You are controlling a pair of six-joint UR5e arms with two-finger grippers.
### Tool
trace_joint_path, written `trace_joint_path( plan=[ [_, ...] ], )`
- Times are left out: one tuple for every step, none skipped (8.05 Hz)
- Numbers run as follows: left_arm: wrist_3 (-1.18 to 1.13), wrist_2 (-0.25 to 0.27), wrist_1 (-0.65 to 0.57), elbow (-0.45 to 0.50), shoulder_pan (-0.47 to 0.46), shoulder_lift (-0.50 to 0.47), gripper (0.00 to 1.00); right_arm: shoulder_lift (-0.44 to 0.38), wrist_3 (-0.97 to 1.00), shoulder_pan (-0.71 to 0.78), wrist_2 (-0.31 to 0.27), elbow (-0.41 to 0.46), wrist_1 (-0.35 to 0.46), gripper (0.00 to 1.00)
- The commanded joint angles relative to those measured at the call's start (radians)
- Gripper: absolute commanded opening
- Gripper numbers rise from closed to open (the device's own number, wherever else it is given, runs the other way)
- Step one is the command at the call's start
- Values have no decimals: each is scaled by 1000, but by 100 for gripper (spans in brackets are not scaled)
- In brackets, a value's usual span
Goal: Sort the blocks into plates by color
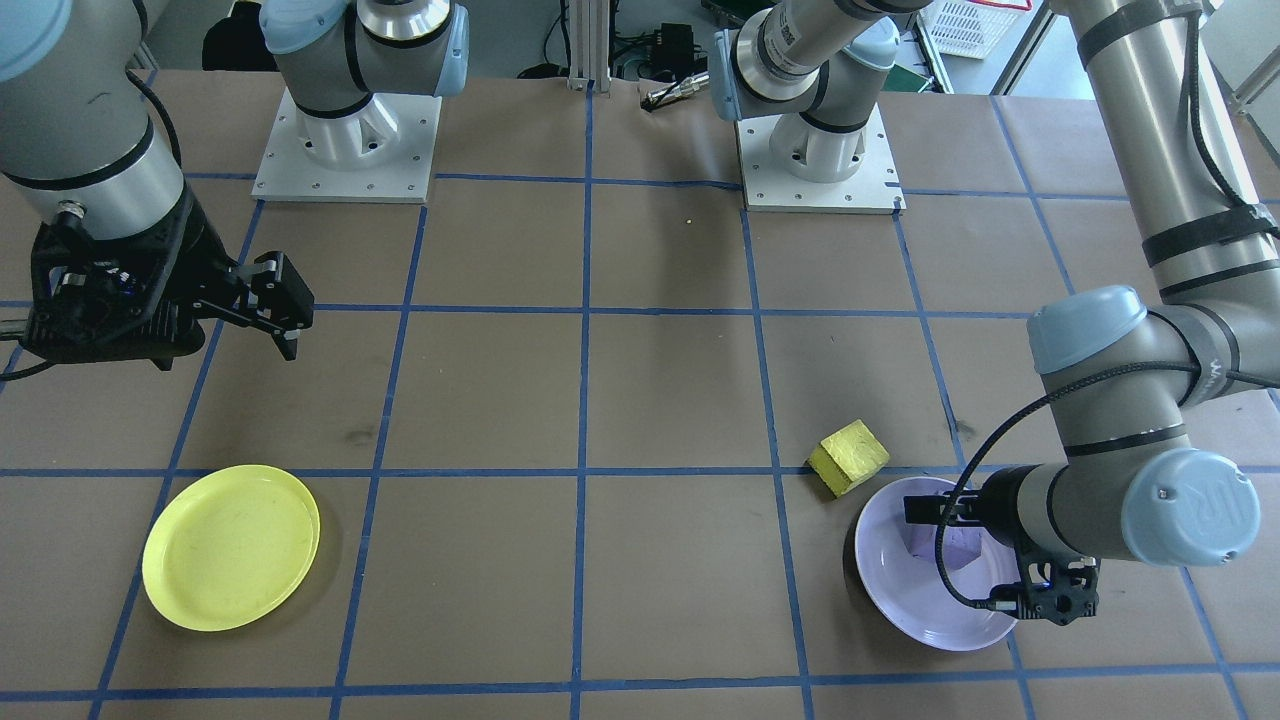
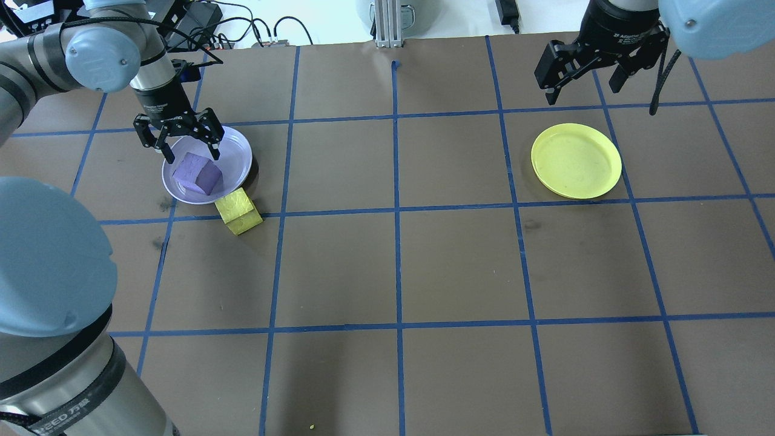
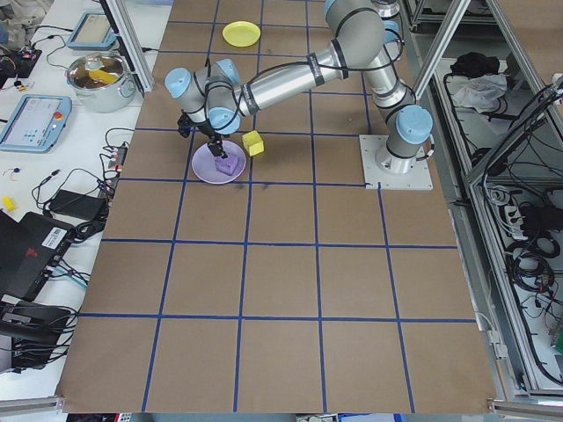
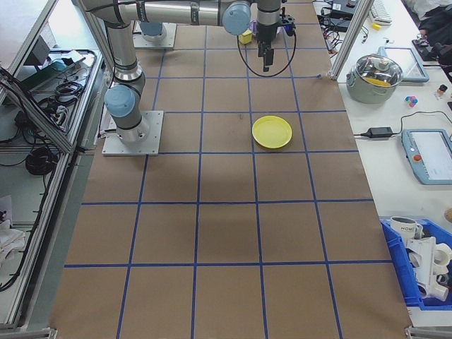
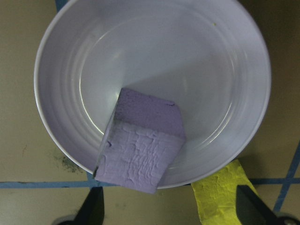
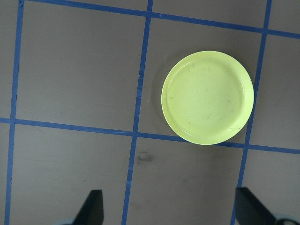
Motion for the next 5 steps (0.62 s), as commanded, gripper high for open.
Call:
trace_joint_path(
  plan=[
    [-267,-87,-54,-12,-61,67,100,-6,12,0,1,1,22,100],
    [-288,-92,-60,-28,-76,101,100,-6,11,2,2,5,41,100],
    [-312,-104,-71,-69,-78,126,100,-6,12,2,2,5,45,100],
    [-317,-130,-63,-121,-60,141,100,2,17,0,5,6,65,100],
    [-317,-135,-62,-167,-55,160,100,-7,17,0,7,3,70,100]
  ],
)
